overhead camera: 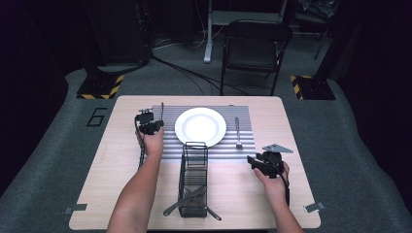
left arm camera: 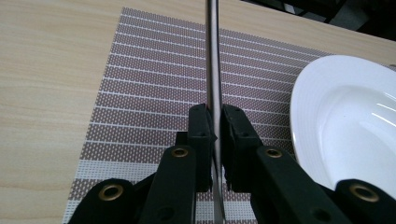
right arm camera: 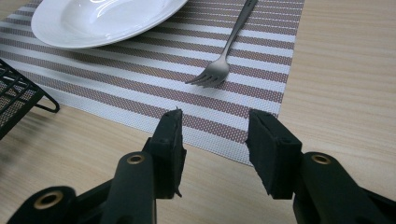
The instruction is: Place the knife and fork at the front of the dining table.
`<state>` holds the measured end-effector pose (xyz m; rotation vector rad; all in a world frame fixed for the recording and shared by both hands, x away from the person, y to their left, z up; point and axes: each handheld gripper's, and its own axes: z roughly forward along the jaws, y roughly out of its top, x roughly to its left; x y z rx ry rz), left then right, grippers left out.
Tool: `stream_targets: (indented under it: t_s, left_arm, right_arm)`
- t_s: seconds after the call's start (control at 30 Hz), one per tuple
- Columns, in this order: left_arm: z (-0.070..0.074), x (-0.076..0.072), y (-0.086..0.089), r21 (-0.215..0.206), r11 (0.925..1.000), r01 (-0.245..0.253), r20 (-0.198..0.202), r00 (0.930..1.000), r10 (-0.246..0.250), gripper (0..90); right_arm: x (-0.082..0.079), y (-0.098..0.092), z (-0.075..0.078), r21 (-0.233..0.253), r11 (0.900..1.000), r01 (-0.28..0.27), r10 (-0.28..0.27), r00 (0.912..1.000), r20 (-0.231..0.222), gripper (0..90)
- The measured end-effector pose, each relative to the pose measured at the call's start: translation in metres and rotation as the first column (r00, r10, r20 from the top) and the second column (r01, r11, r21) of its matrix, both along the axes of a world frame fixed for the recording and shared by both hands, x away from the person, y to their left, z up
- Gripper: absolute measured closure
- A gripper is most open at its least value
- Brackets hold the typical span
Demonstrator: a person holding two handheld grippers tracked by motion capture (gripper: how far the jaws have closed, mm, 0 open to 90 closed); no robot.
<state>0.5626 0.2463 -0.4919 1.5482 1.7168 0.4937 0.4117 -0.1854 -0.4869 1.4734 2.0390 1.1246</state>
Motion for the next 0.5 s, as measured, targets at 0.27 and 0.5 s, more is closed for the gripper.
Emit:
stream_targets:
  t_s: [0.27,0.5]
  left_arm:
    - [-0.004,0.01,-0.012,0.044,0.9985,0.032,-0.032,0.999,-0.031,82.5]
    - [-0.008,0.014,-0.016,0.036,0.9989,0.029,-0.06,0.9978,-0.027,82.4]
  right_arm:
    - [0.0,0.0,-0.001,0.0,1.0,0.003,-0.003,1.0,-0.003,55.4]
    - [0.0,-0.001,-0.001,0.001,1.0,0.004,-0.004,1.0,-0.005,55.4]
